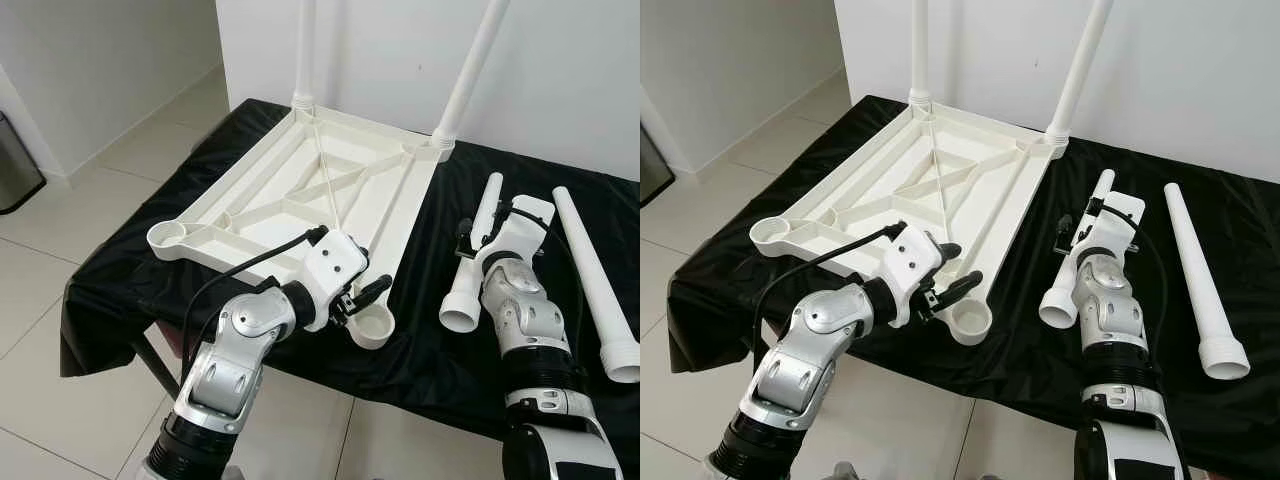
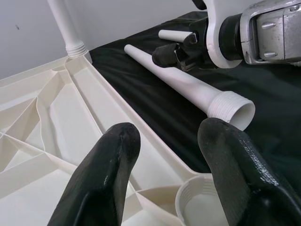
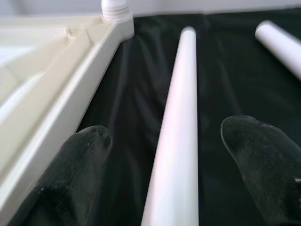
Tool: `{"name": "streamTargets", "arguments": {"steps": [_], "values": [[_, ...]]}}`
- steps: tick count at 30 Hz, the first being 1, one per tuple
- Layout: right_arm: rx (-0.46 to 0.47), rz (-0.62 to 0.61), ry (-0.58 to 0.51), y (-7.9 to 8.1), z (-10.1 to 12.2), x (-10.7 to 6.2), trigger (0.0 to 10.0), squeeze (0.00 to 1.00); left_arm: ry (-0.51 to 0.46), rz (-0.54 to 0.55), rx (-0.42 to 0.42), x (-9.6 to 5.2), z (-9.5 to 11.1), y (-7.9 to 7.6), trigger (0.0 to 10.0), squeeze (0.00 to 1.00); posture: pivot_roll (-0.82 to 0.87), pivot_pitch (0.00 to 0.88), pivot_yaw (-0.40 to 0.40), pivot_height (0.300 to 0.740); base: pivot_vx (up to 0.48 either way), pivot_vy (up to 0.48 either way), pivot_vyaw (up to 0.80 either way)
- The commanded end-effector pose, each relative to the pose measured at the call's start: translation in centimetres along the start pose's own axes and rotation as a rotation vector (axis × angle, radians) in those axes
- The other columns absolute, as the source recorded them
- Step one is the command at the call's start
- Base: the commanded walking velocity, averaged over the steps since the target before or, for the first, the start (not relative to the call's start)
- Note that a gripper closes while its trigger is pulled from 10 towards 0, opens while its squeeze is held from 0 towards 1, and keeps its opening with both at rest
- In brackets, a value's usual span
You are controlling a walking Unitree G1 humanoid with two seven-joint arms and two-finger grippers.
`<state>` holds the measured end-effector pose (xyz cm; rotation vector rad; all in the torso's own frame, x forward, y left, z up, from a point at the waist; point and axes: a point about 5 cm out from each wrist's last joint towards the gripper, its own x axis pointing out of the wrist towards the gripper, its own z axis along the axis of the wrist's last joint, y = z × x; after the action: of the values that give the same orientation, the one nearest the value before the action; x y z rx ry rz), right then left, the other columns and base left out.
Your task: Building children table
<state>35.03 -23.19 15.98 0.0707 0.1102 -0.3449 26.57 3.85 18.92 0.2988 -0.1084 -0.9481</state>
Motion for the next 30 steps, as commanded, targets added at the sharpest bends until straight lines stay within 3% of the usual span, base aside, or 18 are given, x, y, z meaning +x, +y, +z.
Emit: {"name": "streamTargets", "arguments": {"steps": [1, 11, 15, 17, 20, 25, 30], "values": [[0.009, -0.017, 0.084, 0.1, -1.4, 0.0, 10.0, 0.00, -0.002, -0.037, 0.017, -0.1, 0.3, -0.3, 10.0, 0.00, -0.01, 0.000, -0.035, 0.740, 0.000, 0.000, 0.00], [0.053, -0.058, 0.252, 1.2, -3.2, -0.1, 10.0, 0.00, 0.002, -0.029, 0.018, -0.1, 0.5, -0.1, 10.0, 0.00, -0.01, 0.000, -0.040, 0.740, 0.000, 0.000, 0.00], [0.076, -0.100, 0.336, 1.1, -3.9, -0.2, 10.0, 0.00, -0.003, -0.026, 0.012, 0.0, 0.6, -0.2, 10.0, 0.00, -0.01, 0.000, -0.042, 0.740, 0.000, 0.000, 0.00], [0.031, -0.167, 0.409, 0.8, -4.3, -0.1, 10.0, 0.00, -0.007, -0.019, 0.006, 0.1, 0.6, -0.2, 10.0, 0.00, -0.01, 0.000, -0.044, 0.740, 0.000, 0.000, 0.00], [0.026, -0.175, 0.423, 0.8, -4.4, 0.0, 10.0, 0.00, -0.007, -0.019, 0.005, 0.1, 0.6, -0.3, 10.0, 0.00, -0.01, 0.000, -0.045, 0.740, 0.000, 0.000, 0.00], [0.118, -0.193, 0.536, 1.0, -4.7, 0.1, 10.0, 0.00, -0.011, -0.010, -0.003, 0.2, 0.7, -0.3, 10.0, 0.00, -0.01, 0.000, -0.047, 0.740, 0.000, 0.000, 0.00], [0.109, -0.244, 0.589, 0.6, -4.6, 0.4, 10.0, 0.00, -0.011, -0.003, -0.002, 0.2, 0.7, -0.2, 10.0, 0.00, -0.01, 0.000, -0.051, 0.740, 0.000, 0.000, 0.00]]}}
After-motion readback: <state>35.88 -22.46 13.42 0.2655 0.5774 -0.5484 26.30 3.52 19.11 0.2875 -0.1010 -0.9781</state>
